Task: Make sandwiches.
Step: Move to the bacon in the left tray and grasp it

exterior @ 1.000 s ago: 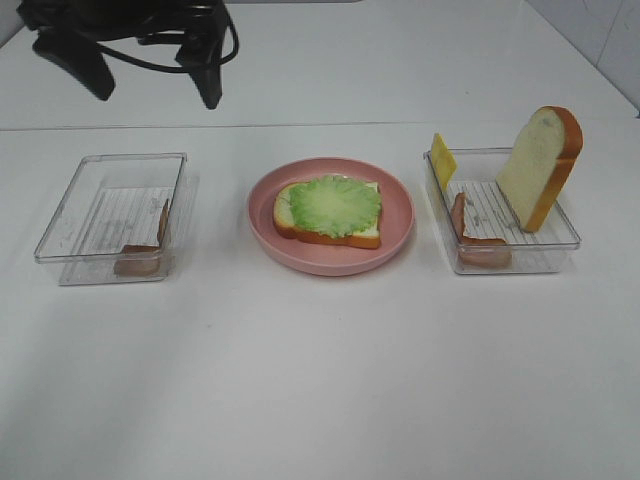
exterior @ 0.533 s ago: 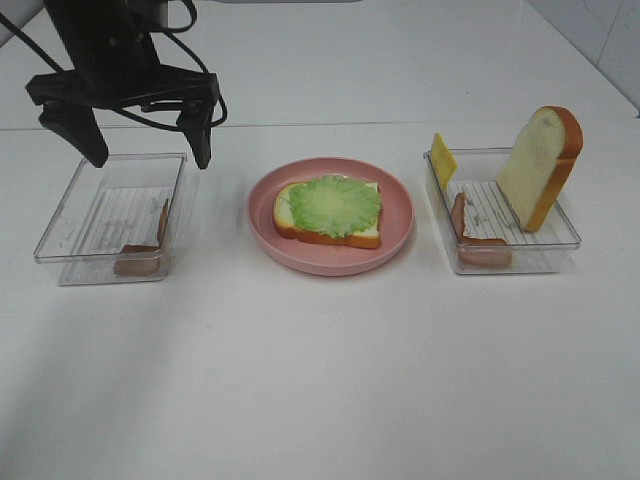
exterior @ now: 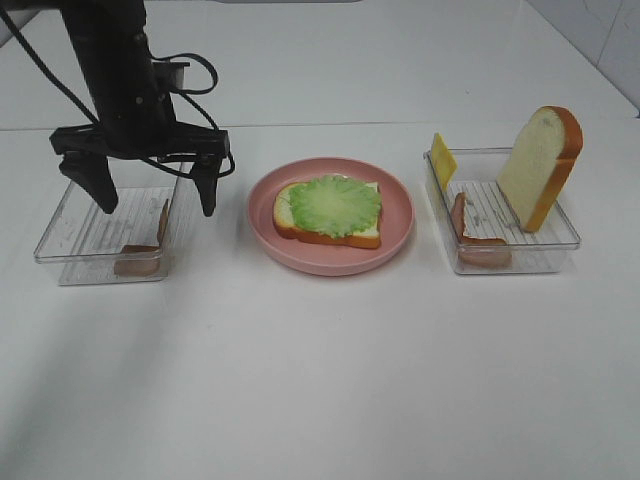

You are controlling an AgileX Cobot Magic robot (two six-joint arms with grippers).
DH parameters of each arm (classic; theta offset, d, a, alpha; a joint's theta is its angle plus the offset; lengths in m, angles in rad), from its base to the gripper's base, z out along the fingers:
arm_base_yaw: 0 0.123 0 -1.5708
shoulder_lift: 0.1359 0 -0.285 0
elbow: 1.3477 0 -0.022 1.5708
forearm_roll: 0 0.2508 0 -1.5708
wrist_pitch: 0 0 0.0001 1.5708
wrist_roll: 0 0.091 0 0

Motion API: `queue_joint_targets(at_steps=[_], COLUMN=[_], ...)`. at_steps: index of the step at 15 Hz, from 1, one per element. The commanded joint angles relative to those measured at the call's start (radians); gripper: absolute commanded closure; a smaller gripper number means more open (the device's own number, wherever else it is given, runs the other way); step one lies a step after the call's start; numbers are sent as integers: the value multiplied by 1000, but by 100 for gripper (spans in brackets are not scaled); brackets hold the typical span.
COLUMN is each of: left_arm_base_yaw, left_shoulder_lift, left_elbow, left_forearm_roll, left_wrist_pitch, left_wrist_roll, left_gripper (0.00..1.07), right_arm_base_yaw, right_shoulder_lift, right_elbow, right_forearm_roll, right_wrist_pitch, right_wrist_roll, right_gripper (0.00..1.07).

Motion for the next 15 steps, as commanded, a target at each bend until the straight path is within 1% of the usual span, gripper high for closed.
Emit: queue_joint_targets(at_steps=[1, 4, 5, 8, 9, 12, 13, 14, 15], left_arm_base_yaw=[-4, -4, -4, -4, -4, -4, -4, -4, -4], left_shoulder_lift=[47, 59, 59, 59, 59, 59, 59, 59, 59], left_elbow=[8, 8, 8, 8, 8, 8, 8, 8, 8], left_forearm_roll=[13, 42, 44, 44, 44, 44, 44, 44, 44], left_wrist_pitch=[93, 67, 54, 44, 44, 49, 51, 51, 50], left_wrist_roll=[-11, -19, -32, -32, -32, -32, -32, -32, -32], left_gripper=[4, 4, 4, 10, 20, 30, 37, 38, 42], right_arm_base_yaw=[-5, -5, -5, -5, -5, -5, -5, -5, -5], right_shoulder_lift=[-28, -28, -28, -28, -28, -28, -28, -28, -28], right_elbow=[3, 3, 3, 3, 3, 3, 3, 3, 3], right_forearm_roll=[6, 6, 6, 6, 6, 6, 6, 6, 6], right_wrist_pitch=[-7, -7, -7, -7, -7, -7, -7, -7, -7], right_wrist_roll=[-11, -11, -11, -11, -11, -11, -11, -11, -11], right_gripper=[13, 13, 13, 13, 13, 13, 13, 13, 13])
